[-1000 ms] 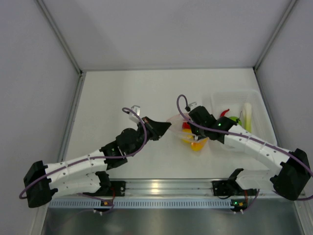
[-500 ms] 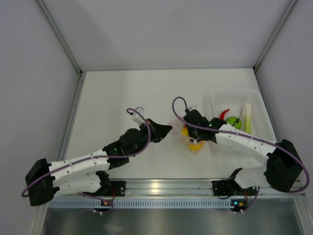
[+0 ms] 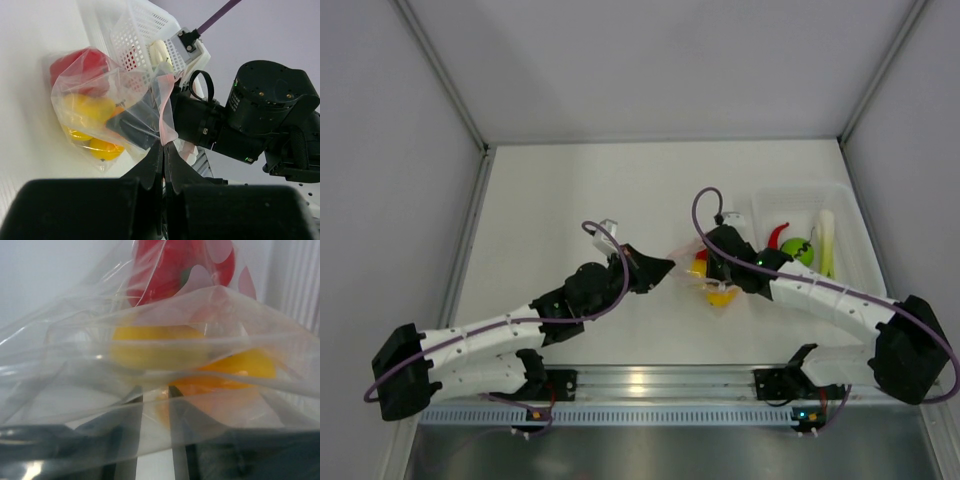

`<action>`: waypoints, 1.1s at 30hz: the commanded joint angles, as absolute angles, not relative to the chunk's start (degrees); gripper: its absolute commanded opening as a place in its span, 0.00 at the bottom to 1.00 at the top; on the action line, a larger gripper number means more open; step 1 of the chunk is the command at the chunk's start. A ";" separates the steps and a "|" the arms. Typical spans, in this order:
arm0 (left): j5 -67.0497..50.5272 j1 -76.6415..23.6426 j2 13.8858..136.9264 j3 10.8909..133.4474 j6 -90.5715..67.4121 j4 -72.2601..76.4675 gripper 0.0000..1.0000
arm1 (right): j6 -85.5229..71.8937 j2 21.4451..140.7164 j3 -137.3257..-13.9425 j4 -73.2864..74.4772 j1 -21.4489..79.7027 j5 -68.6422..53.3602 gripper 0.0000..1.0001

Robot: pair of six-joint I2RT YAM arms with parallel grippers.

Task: Open the zip-top bag and remove the fake food
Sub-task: Pick up the fake fruit from the zipper food storage bag.

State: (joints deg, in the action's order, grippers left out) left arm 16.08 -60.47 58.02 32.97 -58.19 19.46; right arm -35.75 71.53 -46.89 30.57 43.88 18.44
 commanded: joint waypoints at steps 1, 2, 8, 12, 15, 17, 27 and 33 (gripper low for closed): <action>16.17 -60.21 57.21 33.49 -58.27 21.97 0.00 | -42.53 69.87 -46.85 25.49 42.10 21.00 0.29; 16.08 -60.29 57.48 33.57 -58.45 21.97 0.00 | -43.15 69.87 -46.50 25.23 42.10 21.53 0.29; 16.17 -60.56 58.18 33.40 -58.71 21.97 0.00 | -47.63 71.89 -45.53 25.05 42.01 24.61 0.34; 16.79 -60.73 58.80 33.31 -59.15 22.06 0.00 | -52.98 72.07 -42.46 22.42 42.01 25.66 0.34; 16.79 -61.17 59.41 33.40 -59.41 22.15 0.00 | -56.77 73.12 -41.22 23.55 42.01 27.06 0.34; 17.31 -61.61 59.50 33.31 -59.59 22.15 0.00 | -58.70 74.09 -41.48 24.43 42.10 26.81 0.34; 18.28 -62.75 57.84 31.29 -59.68 22.68 0.00 | -65.03 72.17 -41.75 22.85 42.10 28.12 0.48; 18.02 -62.75 57.48 30.67 -59.76 22.68 0.00 | -67.76 71.62 -43.68 23.73 42.01 30.85 0.50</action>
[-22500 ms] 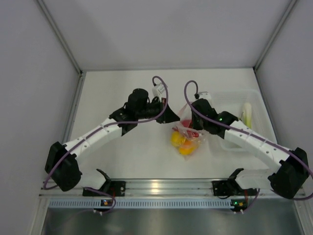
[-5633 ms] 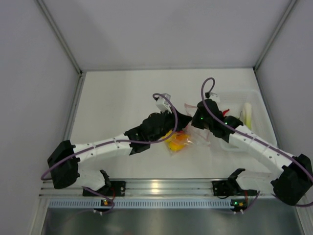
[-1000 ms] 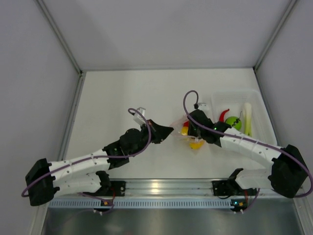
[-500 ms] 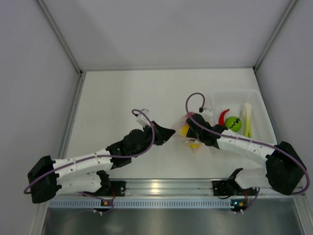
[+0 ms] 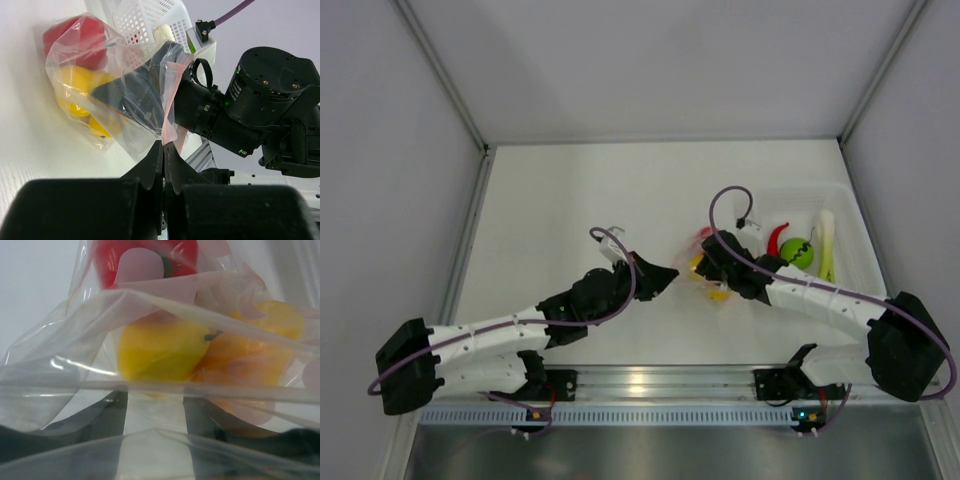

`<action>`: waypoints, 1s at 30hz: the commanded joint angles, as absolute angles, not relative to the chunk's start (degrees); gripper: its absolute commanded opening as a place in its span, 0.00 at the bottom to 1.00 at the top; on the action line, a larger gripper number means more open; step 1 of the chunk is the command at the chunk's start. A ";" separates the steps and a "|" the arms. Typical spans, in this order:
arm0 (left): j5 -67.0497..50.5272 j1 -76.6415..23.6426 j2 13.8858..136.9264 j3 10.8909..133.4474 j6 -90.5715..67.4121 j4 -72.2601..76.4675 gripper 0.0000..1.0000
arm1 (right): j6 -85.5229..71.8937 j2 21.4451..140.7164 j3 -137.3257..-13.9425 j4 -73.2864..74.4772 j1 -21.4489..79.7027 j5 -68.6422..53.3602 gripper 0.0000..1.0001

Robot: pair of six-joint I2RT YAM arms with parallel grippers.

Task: Open the zip-top bag and remove the fake food
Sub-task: Pick up the fake fruit from the zipper food storage bag.

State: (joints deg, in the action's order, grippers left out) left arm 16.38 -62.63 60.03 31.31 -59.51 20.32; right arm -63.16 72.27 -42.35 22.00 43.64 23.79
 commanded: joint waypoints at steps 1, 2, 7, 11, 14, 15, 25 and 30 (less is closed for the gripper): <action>18.02 -62.75 57.48 30.67 -59.77 22.68 0.00 | -68.02 72.24 -44.29 24.25 41.75 30.94 0.50; 18.10 -62.75 57.48 30.59 -59.85 22.68 0.00 | -68.11 72.86 -44.56 24.43 41.57 31.02 0.50; 18.02 -62.84 57.83 30.67 -59.94 22.68 0.00 | -70.13 78.48 -46.49 26.54 40.78 31.82 0.50; 17.49 -62.93 57.92 30.67 -59.77 22.59 0.00 | -72.41 80.07 -46.84 26.01 40.52 32.60 0.50; 17.23 -62.93 58.01 30.32 -59.68 22.59 0.00 | -74.00 79.72 -46.41 25.14 40.25 32.70 0.50; 17.05 -63.02 58.01 30.15 -59.76 22.67 0.00 | -74.44 78.76 -46.06 24.18 40.34 32.61 0.50; 17.23 -63.11 57.31 28.83 -60.47 22.68 0.00 | -75.41 75.40 -45.43 21.27 39.03 33.66 0.54; 16.96 -63.11 57.13 28.83 -60.29 22.68 0.00 | -75.50 81.91 -48.34 24.61 38.41 33.40 0.63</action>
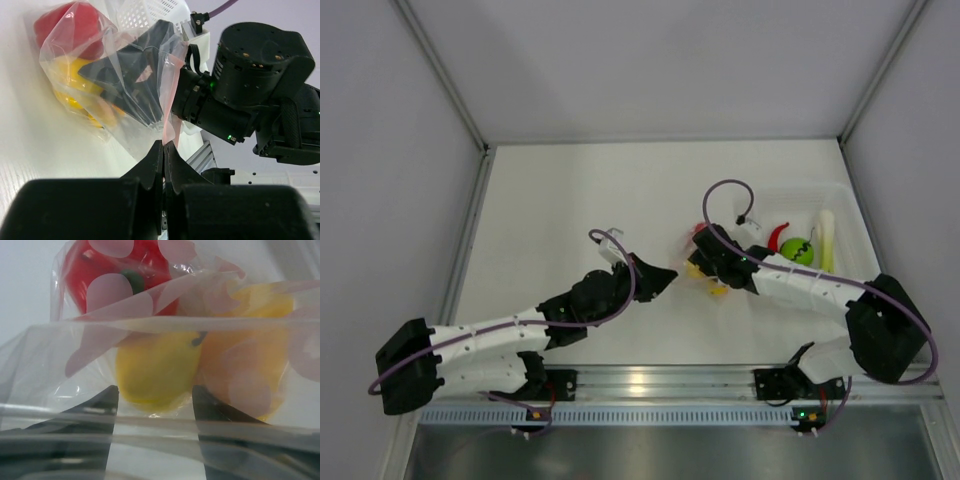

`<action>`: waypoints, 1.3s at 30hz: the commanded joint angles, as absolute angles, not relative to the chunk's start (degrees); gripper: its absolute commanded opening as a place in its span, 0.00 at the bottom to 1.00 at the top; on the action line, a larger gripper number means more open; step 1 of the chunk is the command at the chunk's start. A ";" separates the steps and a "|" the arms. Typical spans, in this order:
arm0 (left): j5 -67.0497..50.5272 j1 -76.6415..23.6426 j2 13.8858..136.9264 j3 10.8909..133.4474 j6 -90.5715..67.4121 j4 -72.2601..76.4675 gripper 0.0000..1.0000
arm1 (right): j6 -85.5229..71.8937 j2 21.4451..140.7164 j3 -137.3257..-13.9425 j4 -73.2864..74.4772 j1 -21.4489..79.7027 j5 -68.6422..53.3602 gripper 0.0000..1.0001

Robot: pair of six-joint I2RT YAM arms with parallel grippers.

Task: Open the zip-top bag and remove the fake food
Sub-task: Pick up the fake fruit from the zipper food storage bag.

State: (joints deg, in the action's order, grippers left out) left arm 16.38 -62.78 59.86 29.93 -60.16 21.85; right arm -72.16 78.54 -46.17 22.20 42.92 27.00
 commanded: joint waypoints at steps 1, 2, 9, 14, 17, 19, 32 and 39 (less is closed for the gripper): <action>16.96 -63.19 56.95 28.83 -60.47 22.68 0.00 | -75.93 82.78 -48.51 24.70 38.23 33.05 0.63; 16.96 -63.19 56.95 28.74 -60.47 22.68 0.00 | -76.29 84.36 -48.43 24.52 38.23 32.87 0.63; 16.87 -63.19 55.46 27.86 -60.21 22.50 0.00 | -76.47 88.24 -48.16 22.94 37.18 32.17 0.63; 17.05 -63.19 54.58 27.16 -60.38 22.59 0.00 | -74.89 91.04 -49.57 23.90 35.43 31.91 0.65; 16.87 -63.19 54.06 26.90 -60.12 22.59 0.00 | -73.57 91.85 -50.27 23.99 33.93 30.23 0.65; 17.23 -63.19 53.79 26.72 -60.03 22.59 0.00 | -73.48 90.89 -49.66 23.21 33.84 31.20 0.65; 17.22 -63.19 54.05 26.46 -60.03 22.50 0.00 | -69.52 92.75 -51.00 20.75 32.78 28.83 0.66; 17.58 -63.19 55.37 26.37 -60.82 22.59 0.00 | -66.62 85.61 -52.29 21.71 32.61 30.76 0.65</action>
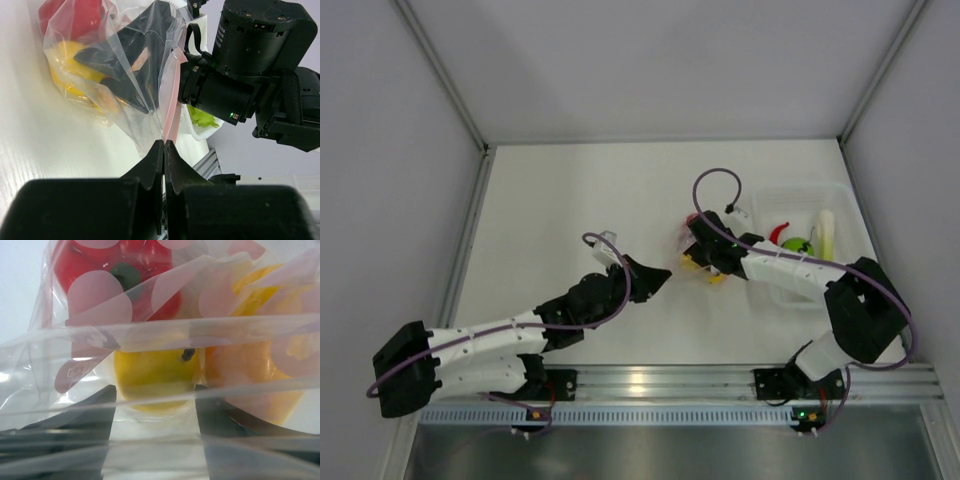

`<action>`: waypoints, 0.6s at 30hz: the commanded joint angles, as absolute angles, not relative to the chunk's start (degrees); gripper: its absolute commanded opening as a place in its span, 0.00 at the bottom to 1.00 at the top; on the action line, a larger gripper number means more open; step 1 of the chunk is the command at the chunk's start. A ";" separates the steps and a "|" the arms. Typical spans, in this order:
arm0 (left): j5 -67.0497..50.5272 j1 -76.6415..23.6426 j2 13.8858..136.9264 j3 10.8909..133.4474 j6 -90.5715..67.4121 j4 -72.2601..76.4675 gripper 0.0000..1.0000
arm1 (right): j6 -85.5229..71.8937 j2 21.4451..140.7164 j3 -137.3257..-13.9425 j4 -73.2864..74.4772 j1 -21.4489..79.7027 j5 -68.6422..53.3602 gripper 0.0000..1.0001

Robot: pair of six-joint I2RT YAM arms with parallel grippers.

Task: Open the zip-top bag and remove the fake food
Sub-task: Pick up the fake fruit from the zipper food storage bag.

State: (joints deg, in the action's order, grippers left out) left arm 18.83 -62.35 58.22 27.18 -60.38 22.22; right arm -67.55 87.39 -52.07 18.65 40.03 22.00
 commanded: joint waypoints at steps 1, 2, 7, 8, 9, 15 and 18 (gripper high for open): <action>17.49 -63.19 55.55 26.45 -60.91 22.50 0.00 | -66.53 84.91 -52.38 21.97 32.52 30.85 0.65; 17.40 -63.19 55.81 26.54 -60.73 22.50 0.00 | -66.62 84.55 -52.56 21.97 32.43 31.11 0.65; 17.84 -63.19 55.46 26.28 -60.56 22.50 0.00 | -67.06 82.01 -51.51 21.71 32.26 32.43 0.64; 17.84 -63.19 55.46 26.28 -60.56 22.59 0.00 | -66.89 81.74 -51.07 21.01 32.17 32.61 0.64; 17.75 -63.19 55.28 26.11 -60.56 22.59 0.00 | -66.62 81.83 -50.89 20.57 32.08 32.78 0.63; 17.93 -63.19 55.11 25.75 -60.38 22.50 0.00 | -66.09 82.44 -51.33 20.39 31.73 33.31 0.63; 17.75 -63.19 55.19 25.66 -60.47 22.50 0.00 | -66.53 81.21 -50.45 19.00 31.55 34.62 0.63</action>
State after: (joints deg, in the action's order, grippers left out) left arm 18.39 -62.37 58.24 27.18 -61.23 24.16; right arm -65.69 83.40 -51.72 19.31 39.29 22.94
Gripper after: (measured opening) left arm 0.025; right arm 0.633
